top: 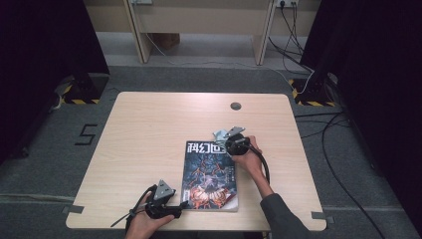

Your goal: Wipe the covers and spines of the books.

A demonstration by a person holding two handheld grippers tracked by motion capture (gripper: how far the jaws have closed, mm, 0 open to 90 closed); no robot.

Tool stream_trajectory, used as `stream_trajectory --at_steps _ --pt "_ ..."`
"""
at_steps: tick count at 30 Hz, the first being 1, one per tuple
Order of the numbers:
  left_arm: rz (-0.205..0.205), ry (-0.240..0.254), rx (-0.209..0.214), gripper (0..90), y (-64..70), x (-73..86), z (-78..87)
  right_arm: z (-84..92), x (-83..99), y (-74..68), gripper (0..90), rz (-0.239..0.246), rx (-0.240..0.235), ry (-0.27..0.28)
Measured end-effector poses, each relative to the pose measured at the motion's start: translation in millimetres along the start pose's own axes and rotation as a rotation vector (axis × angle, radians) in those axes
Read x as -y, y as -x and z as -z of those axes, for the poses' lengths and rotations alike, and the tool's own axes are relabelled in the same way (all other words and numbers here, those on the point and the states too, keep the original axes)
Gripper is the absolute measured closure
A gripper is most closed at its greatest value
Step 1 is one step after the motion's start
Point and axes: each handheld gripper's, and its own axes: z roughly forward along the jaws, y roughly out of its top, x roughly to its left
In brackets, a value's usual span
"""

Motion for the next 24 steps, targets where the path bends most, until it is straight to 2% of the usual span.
stream_trajectory --at_steps 6,10,13,16,18,19,23,24 --pt "-0.002 0.001 -0.002 35.3 0.3 0.1 0.1 1.7 -0.8 6.3 79.6 -0.039 -0.004 0.026" --pt "0.000 0.001 -0.001 35.1 0.0 0.2 0.1 12.9 -1.3 12.8 79.5 -0.049 0.010 0.064" --pt "-0.003 -0.001 -0.002 35.0 -0.1 0.3 0.3 24.9 2.4 19.9 79.4 -0.076 0.014 0.097" --pt "0.002 0.001 -0.002 34.5 -0.1 0.3 0.0 39.6 15.2 26.6 79.3 -0.096 0.019 0.116" --pt "0.000 -0.002 -0.003 34.4 -0.3 0.2 0.2 42.1 19.4 27.3 79.3 -0.102 0.020 0.117" --pt "0.000 -0.001 -0.004 34.4 -0.2 0.3 0.2 46.5 28.2 29.1 79.3 -0.119 0.023 0.132" --pt "-0.006 -0.001 -0.008 34.5 0.4 0.2 0.3 52.7 38.1 35.0 79.1 -0.125 0.039 0.115" --pt "-0.011 -0.001 -0.009 34.5 0.6 0.2 0.5 57.3 44.1 39.7 78.9 -0.147 0.042 0.107"
